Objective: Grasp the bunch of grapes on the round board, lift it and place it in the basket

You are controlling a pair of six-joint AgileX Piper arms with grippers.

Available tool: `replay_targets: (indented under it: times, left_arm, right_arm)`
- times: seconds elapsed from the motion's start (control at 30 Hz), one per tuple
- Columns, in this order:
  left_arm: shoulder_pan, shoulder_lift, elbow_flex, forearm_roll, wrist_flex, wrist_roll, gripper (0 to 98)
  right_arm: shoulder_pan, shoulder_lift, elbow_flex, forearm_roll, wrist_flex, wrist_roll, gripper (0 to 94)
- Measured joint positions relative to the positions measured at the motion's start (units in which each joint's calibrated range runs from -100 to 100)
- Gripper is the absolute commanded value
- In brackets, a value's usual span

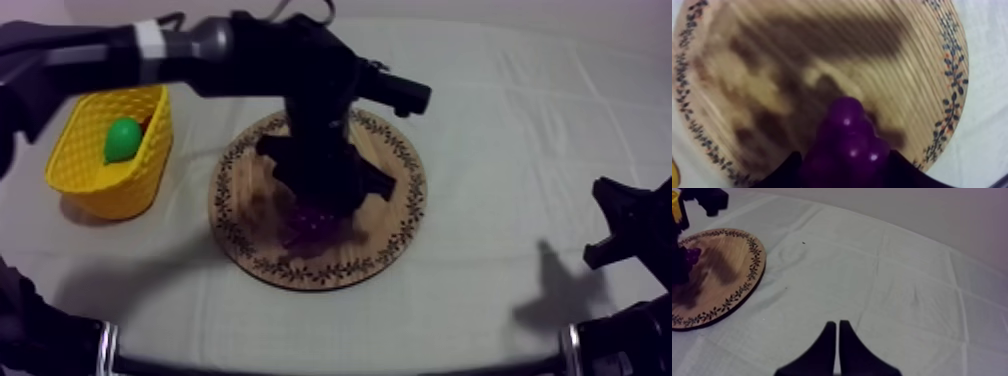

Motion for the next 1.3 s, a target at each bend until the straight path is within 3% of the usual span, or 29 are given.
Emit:
replay_targets:
  times: [0.2,0.5,0.77,0.97,1.3]
  left_arm:
    - [-1.69,-11.17,9.28,-0.83,0.15,-2.61,42.0]
    - [-7.02,-32.42,23.71,-4.32,-3.43,-8.42,43.4]
    - [-14.78,-47.18,27.28,-9.22,-6.0,-14.1,45.5]
    - [-19.46,-47.63,24.76,-12.56,-10.56,-13.27,46.0]
    - [-26.99,-39.4,21.11,-13.75,-13.01,-13.18,44.2]
  right_arm:
    - [0.0,0.0,0.0,0.0,0.0,0.0,0.4]
    - [0.0,0.0,0.0,0.0,0.0,0.0,0.4]
    - [0.0,0.0,0.0,0.0,0.0,0.0,0.4]
    - [0.0,0.0,0.0,0.0,0.0,0.0,0.4]
    - [0.0,0.0,0.0,0.0,0.0,0.0,0.4]
